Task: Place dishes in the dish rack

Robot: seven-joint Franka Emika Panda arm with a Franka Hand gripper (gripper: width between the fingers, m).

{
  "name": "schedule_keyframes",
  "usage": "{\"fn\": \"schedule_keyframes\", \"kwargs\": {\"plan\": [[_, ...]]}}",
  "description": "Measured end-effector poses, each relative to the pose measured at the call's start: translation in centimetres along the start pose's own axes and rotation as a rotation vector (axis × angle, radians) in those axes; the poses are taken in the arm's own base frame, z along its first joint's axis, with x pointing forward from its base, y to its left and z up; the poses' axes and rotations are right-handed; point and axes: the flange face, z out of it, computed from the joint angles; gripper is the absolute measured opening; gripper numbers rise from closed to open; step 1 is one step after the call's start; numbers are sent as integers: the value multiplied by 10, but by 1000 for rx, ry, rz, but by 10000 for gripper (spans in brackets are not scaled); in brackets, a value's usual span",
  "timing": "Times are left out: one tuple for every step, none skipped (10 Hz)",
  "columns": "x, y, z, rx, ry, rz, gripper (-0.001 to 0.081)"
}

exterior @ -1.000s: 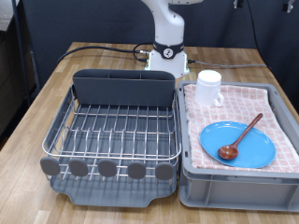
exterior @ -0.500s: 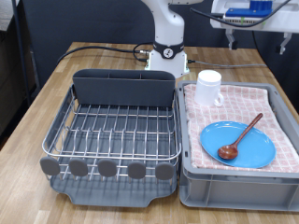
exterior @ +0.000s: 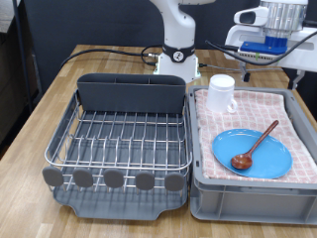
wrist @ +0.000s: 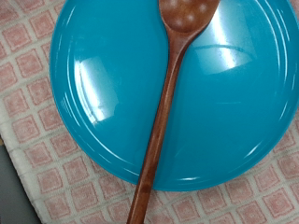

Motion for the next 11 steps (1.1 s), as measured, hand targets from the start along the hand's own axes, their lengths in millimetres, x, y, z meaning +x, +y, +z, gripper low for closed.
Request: {"fn": "schedule_keyframes", "kwargs": {"plan": [[-2, -1, 8, 3, 0, 3, 802], [-4, -2, 16, 8, -1, 7, 802], [-6, -3, 24, 15, -4, 7, 802], [-8, -3, 32, 18, -6, 5, 802], [-9, -3, 40, 22, -10, 3, 802], [-10, -3, 48, 23, -11, 2, 802], [-10, -3, 56, 27, -8, 0, 802], [-10, -2, 65, 27, -8, 0, 802], [-11, -1, 74, 28, -14, 2, 802], [-10, -4, 79, 35, -19, 2, 802], [-10, -3, 79, 33, -19, 2, 802]]}}
